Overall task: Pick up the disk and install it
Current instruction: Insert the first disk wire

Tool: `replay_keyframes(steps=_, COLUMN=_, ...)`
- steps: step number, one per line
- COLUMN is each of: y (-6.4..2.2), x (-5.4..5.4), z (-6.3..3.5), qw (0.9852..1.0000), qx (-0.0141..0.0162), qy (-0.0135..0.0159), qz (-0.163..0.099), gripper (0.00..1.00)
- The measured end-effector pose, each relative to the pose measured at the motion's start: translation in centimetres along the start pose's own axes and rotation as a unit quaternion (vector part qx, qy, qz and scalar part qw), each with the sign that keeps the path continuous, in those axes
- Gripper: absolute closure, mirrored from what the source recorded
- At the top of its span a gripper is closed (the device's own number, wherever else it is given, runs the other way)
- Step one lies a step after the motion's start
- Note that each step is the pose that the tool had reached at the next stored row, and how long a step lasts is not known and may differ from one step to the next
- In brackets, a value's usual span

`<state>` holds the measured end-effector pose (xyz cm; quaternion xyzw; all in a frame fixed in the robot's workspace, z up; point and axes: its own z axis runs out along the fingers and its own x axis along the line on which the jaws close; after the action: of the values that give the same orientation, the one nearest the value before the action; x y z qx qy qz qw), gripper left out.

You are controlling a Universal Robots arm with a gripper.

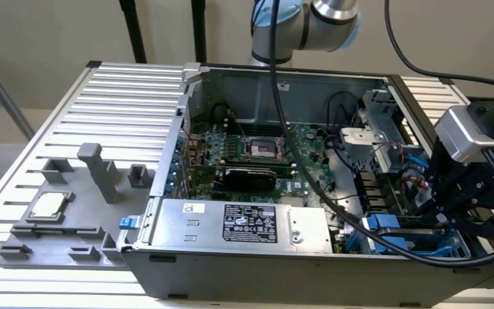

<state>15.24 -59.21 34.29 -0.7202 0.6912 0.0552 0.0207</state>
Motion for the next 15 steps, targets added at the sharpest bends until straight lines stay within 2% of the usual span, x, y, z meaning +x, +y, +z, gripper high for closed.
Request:
replay_keyframes(steps=5, y=0.19, x=-0.07, z=0.07, qw=1.0, qx=0.0014, qy=-0.0004, qz=0.006, gripper=0.84)
replay_keyframes(steps=15, y=0.33, x=-0.17, z=0.17, qw=0.9994, qx=0.0052, qy=-0.0016, qz=0.034, gripper=0.84)
